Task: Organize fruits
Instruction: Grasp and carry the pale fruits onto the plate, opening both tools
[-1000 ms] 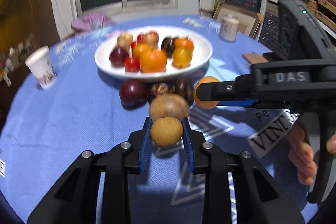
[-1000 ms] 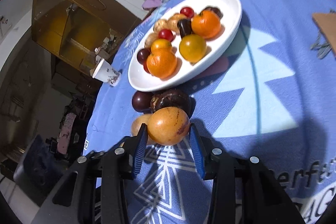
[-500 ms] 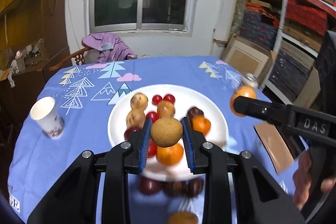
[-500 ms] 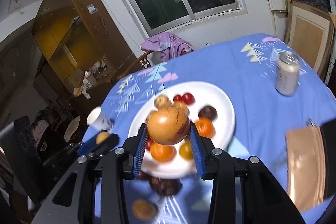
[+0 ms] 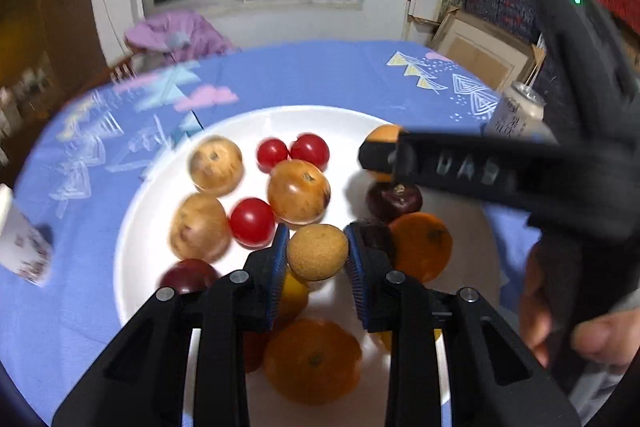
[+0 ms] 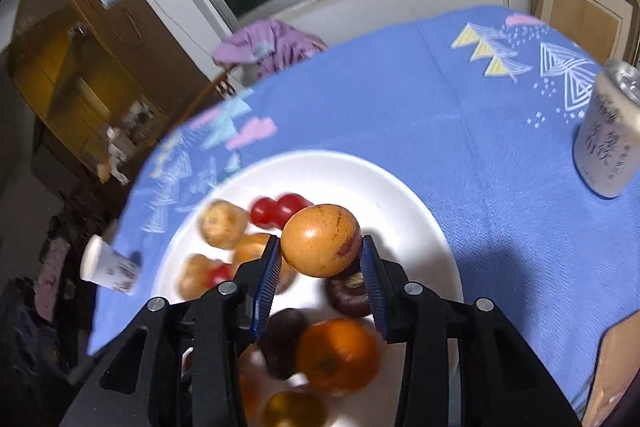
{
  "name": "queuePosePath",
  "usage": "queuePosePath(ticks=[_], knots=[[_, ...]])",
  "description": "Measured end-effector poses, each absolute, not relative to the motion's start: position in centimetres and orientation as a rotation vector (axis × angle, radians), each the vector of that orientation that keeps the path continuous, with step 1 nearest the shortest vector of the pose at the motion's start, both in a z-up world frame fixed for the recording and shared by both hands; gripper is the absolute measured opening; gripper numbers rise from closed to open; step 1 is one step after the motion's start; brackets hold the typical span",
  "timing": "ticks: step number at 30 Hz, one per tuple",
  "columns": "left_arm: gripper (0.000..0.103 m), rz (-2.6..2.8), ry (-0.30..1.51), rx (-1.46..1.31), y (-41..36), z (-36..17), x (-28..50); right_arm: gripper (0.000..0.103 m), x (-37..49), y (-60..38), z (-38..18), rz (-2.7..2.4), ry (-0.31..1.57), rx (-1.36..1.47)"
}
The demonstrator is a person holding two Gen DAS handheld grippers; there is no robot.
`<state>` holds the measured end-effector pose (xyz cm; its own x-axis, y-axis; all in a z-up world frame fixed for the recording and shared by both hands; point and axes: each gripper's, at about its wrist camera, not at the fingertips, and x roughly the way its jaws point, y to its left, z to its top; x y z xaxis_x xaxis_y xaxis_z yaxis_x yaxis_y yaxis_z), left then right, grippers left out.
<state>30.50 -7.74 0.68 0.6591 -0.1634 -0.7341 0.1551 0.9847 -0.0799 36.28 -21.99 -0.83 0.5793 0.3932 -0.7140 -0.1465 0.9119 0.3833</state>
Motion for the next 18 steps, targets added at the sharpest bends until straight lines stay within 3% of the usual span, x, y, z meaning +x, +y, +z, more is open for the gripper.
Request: queuePosePath(ticks=[9, 14, 17, 18], knots=[[0.029, -0.183, 0.849, -0.011, -7.7, 0.3, 30.7, 0.044, 36.9, -21.4, -1.2, 0.309, 0.878, 0.229], [0.031, -0.185, 0.844, -0.019, -7.5, 0.4, 30.5, 0.064, 36.6, -22.4, -0.6, 0.31, 0.827, 0.28], [0.04, -0.175, 0.832, -0.017, -7.3, 0.6, 30.3, 0.07, 36.1, -23.0, 0.2, 0.29, 0.78, 0.279], [0.05, -0.162, 0.824, -0.007, -7.3, 0.7, 30.2, 0.07, 35.9, -23.1, 0.5, 0.29, 0.767, 0.276]])
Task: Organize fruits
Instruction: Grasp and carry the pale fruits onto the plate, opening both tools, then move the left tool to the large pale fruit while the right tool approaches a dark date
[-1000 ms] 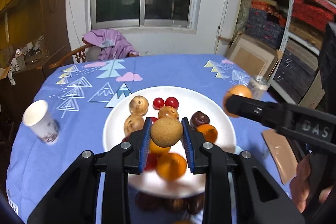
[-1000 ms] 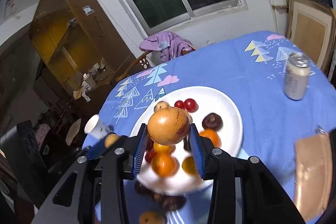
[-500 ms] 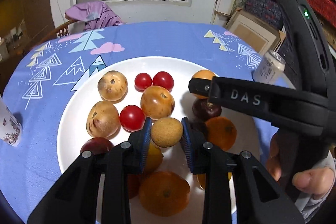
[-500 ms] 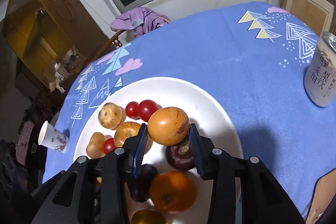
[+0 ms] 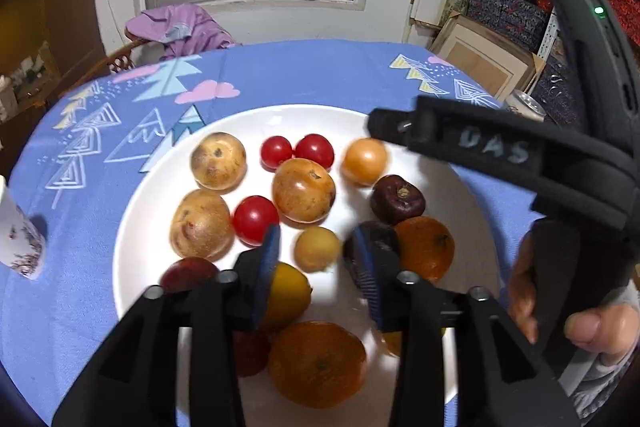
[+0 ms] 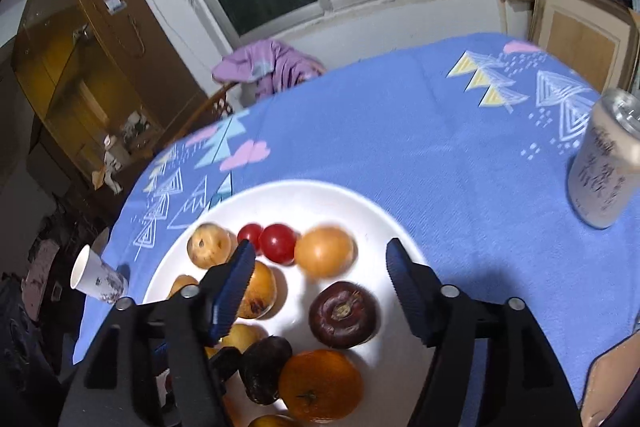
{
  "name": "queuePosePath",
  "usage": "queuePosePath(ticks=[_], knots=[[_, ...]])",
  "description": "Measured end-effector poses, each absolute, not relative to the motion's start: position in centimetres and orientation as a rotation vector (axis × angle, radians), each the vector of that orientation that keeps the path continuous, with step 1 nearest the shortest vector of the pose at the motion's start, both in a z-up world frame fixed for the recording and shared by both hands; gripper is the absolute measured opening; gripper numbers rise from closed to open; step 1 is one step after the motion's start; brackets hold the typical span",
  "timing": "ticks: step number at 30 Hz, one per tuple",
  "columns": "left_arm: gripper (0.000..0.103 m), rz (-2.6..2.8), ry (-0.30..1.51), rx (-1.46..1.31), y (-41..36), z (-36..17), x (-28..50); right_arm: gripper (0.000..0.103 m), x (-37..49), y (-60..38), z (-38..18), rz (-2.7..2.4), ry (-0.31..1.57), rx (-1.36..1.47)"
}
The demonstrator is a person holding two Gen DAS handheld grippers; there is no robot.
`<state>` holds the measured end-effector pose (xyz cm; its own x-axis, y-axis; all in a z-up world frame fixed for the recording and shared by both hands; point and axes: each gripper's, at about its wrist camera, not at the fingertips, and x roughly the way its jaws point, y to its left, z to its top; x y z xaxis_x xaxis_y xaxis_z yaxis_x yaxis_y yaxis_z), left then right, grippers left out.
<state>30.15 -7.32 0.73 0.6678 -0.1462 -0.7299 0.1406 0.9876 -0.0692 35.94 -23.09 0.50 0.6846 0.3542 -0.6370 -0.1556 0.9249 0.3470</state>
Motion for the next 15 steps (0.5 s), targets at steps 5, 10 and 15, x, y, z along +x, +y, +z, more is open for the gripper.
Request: queuePosePath(ticks=[5, 10, 15], knots=[[0.064, -0.173, 0.764, -0.015, -7.0, 2.4, 29.0, 0.071, 34.9, -23.0, 1.5, 0.302, 0.744, 0.263], [0.071, -0.15, 0.707, -0.019, -6.5, 4.6, 26.9, 0.072, 31.8, -23.5, 2.4, 0.274, 0.66, 0.311], [0.074, -0.141, 0.688, -0.001, -5.5, 5.1, 22.3, 0.073, 28.1, -23.7, 4.0, 0.255, 0.616, 0.296]])
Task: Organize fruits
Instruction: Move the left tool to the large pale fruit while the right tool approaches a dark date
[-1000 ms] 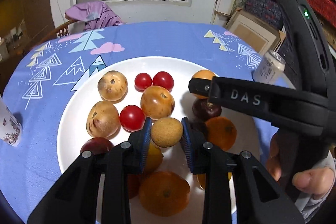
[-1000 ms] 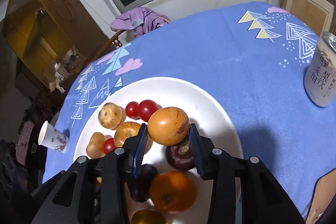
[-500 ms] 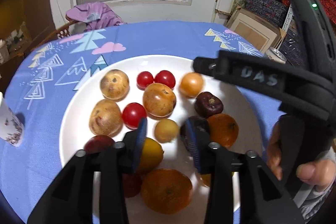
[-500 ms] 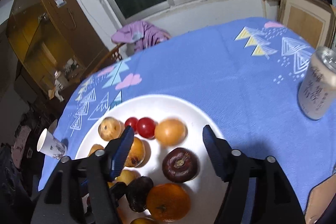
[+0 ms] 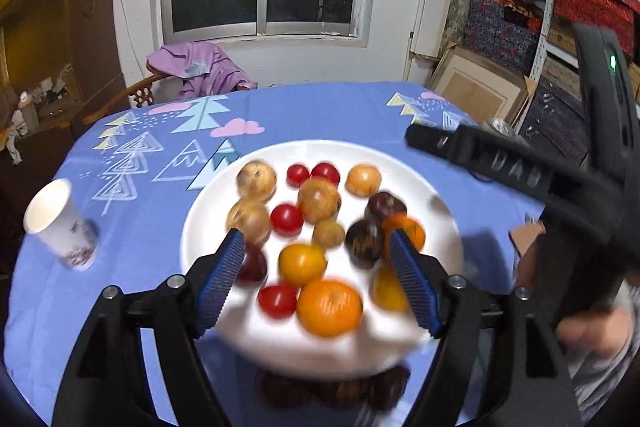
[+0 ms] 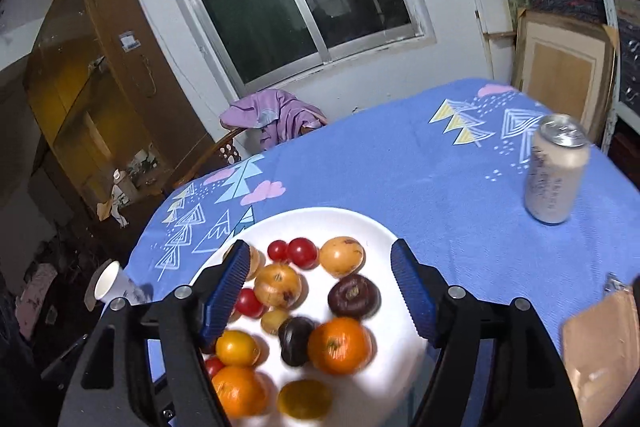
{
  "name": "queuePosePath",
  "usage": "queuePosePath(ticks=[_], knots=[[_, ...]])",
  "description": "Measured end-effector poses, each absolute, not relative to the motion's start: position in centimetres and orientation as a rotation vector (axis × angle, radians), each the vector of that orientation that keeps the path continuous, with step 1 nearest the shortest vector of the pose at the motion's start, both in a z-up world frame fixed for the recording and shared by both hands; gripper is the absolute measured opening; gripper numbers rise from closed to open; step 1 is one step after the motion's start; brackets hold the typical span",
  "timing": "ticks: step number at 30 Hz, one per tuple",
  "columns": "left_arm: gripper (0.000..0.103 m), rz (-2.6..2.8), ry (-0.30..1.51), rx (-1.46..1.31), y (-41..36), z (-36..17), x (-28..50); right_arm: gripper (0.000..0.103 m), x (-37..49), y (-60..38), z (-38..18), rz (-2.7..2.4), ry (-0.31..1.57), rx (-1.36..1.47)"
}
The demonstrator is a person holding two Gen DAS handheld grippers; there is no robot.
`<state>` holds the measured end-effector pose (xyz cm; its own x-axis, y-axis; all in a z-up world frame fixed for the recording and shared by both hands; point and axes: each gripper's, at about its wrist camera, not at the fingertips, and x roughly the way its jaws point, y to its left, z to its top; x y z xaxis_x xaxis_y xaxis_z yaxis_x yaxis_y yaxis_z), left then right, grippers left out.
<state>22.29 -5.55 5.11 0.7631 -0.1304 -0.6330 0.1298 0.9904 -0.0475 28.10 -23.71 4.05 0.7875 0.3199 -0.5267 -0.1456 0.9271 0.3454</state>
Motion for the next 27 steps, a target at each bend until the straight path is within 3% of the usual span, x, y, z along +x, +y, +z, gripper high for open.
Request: queuePosePath(ticks=[2, 5, 10, 16, 27], knots=[[0.076, -0.129, 0.684, -0.003, -4.9, 4.6, 20.3, 0.078, 25.9, -24.0, 4.3, 0.254, 0.599, 0.277], [0.076, -0.1, 0.685, -0.012, -4.2, 3.8, 17.3, 0.099, 22.4, -25.0, 4.3, 0.289, 0.542, 0.288], [0.078, -0.101, 0.662, -0.019, -4.0, 3.2, 13.0, 0.1, 18.8, -26.5, 3.9, 0.351, 0.562, 0.275], [0.08, -0.121, 0.696, 0.059, -5.6, 1.2, 10.0, 0.1, 15.8, -27.8, 4.2, 0.287, 0.396, 0.239], [0.083, -0.158, 0.803, 0.075, -6.6, -2.0, 11.5, 0.1, 15.6, -27.4, 3.6, 0.317, 0.48, 0.238]])
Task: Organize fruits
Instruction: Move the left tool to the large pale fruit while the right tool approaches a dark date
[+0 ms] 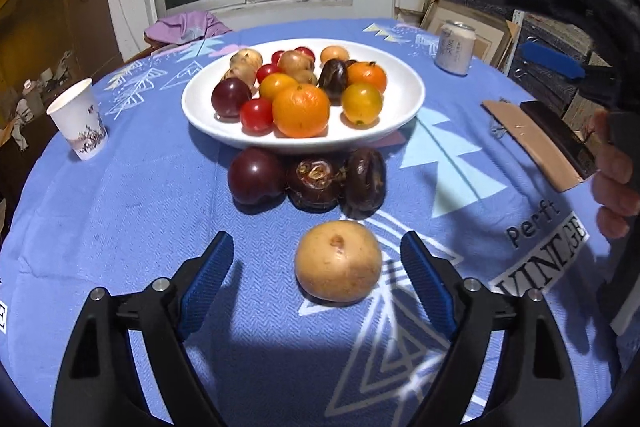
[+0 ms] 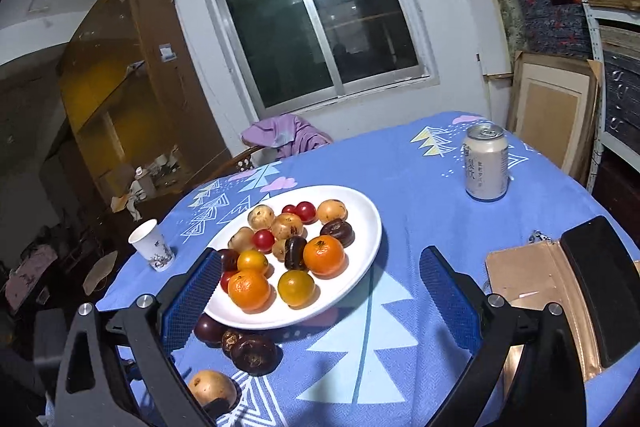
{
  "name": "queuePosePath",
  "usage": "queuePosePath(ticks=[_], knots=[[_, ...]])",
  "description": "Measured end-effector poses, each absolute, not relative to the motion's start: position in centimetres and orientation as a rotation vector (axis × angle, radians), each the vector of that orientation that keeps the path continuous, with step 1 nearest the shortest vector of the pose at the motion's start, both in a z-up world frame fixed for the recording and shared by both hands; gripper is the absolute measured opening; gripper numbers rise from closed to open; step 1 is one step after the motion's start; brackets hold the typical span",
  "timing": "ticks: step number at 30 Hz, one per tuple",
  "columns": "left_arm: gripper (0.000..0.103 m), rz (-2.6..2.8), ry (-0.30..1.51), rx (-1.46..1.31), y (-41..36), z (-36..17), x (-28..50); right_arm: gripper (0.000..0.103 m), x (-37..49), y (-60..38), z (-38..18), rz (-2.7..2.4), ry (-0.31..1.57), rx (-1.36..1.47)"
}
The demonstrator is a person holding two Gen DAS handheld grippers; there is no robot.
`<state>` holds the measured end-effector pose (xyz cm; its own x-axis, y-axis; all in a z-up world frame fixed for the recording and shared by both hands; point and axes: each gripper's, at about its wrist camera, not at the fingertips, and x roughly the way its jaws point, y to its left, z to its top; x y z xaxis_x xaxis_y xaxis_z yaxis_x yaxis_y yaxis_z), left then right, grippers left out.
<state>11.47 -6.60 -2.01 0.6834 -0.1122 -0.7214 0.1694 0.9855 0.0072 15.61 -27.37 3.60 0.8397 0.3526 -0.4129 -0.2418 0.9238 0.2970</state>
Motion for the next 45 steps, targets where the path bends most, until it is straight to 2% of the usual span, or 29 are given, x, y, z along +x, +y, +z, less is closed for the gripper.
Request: queuePosePath(ticks=[7, 14, 21, 24, 35, 38, 40, 43, 45], knots=[[0.084, -0.193, 0.91, 0.022, -6.1, -3.6, 13.1, 0.1, 15.0, -25.6, 2.3, 0.382, 0.587, 0.194], [0.089, -0.23, 0.92, 0.073, -7.4, -3.9, 13.2, 0.1, 14.8, -24.6, 1.3, 0.378, 0.631, 0.139], [0.09, -0.195, 0.927, 0.097, -7.8, -4.0, 13.4, 0.1, 16.1, -23.3, -1.0, 0.392, 0.783, 0.119], [0.094, -0.177, 0.927, 0.104, -7.8, -4.0, 13.4, 0.1, 16.1, -22.2, -1.5, 0.413, 0.805, 0.092], [0.093, -0.156, 0.884, 0.127, -7.9, -3.4, 12.9, 0.094, 16.6, -20.7, -2.1, 0.419, 0.822, 0.038], [0.082, -0.16, 0.879, 0.129, -8.0, -3.3, 12.8, 0.094, 16.9, -21.6, -2.0, 0.417, 0.829, 0.075], [0.069, -0.165, 0.885, 0.123, -7.9, -3.4, 12.9, 0.095, 17.0, -21.9, -2.0, 0.408, 0.828, 0.087], [0.056, -0.179, 0.892, 0.099, -7.6, -3.4, 13.0, 0.095, 17.1, -22.0, -2.1, 0.409, 0.834, 0.095], [0.054, -0.186, 0.891, 0.095, -7.6, -3.4, 12.9, 0.095, 17.0, -21.9, -2.2, 0.412, 0.835, 0.084]])
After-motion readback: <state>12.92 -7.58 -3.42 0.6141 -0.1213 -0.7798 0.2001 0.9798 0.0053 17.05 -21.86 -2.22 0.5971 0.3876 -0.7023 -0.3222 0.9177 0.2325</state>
